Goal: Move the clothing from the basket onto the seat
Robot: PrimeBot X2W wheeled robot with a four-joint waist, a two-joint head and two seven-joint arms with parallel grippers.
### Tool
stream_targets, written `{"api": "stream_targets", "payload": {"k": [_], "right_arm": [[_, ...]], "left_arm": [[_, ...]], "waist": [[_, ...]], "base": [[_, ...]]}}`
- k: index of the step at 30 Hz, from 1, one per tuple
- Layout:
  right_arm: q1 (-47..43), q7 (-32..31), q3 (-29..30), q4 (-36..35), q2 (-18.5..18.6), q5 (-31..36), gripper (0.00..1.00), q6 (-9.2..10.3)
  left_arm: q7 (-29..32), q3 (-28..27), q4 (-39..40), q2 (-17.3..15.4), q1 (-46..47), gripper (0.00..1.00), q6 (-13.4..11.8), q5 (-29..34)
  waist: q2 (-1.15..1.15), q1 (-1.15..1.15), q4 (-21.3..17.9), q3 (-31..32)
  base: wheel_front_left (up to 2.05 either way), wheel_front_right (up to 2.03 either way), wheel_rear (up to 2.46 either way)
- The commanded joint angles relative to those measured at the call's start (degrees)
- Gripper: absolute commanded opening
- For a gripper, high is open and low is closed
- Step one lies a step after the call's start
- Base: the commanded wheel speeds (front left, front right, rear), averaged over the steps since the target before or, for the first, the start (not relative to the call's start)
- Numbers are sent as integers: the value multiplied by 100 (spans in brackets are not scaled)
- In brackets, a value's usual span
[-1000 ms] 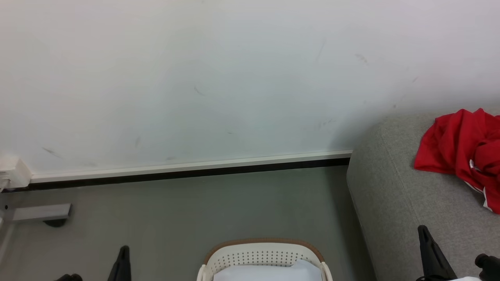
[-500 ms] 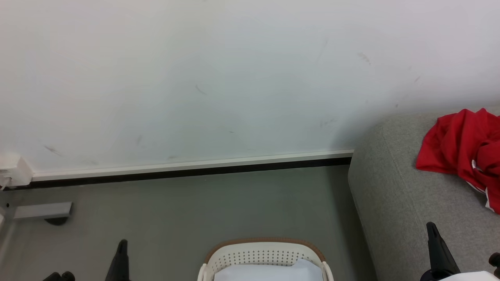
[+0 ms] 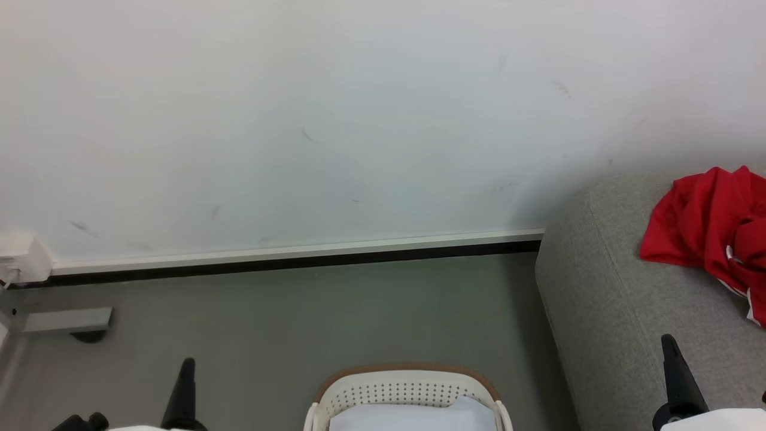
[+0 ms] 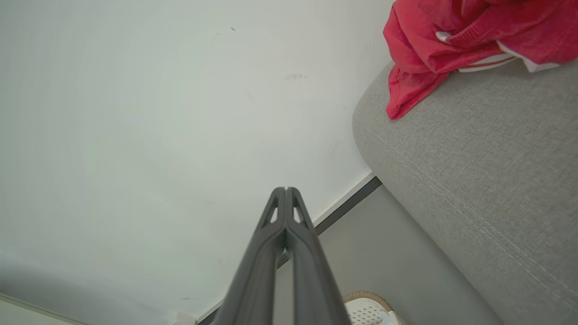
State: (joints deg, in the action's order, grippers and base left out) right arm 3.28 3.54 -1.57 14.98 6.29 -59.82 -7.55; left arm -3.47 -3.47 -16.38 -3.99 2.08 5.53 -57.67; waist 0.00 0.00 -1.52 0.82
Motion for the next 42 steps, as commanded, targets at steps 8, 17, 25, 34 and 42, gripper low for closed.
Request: {"api": "stream_targets", "payload": {"k": [8, 17, 25, 34, 42], "right_arm": [[161, -156, 149, -76, -31, -555, 0, 5], [188, -283, 246, -85, -74, -977, 0, 6], [204, -404, 337, -92, -115, -1375, 0, 7], [233, -523, 434, -96, -160, -1785, 0, 7], [261, -629, 514, -102, -189, -2123, 0, 8]], "left_arm": [[178, -79, 103, 1, 169, 0, 49, -585], [307, -116, 125, 18, 211, 0, 73, -1038], [428, -149, 146, 35, 253, 0, 101, -1454], [549, -187, 168, 49, 293, 0, 120, -1871], [656, -218, 183, 61, 329, 0, 143, -2226]], "waist": [[0, 0, 17, -11], [0, 0, 33, -22], [0, 0, 49, -32], [0, 0, 68, -44], [0, 0, 84, -55]], "base": [[0, 0, 0], [0, 0, 0], [0, 0, 0], [0, 0, 0], [0, 0, 0]]}}
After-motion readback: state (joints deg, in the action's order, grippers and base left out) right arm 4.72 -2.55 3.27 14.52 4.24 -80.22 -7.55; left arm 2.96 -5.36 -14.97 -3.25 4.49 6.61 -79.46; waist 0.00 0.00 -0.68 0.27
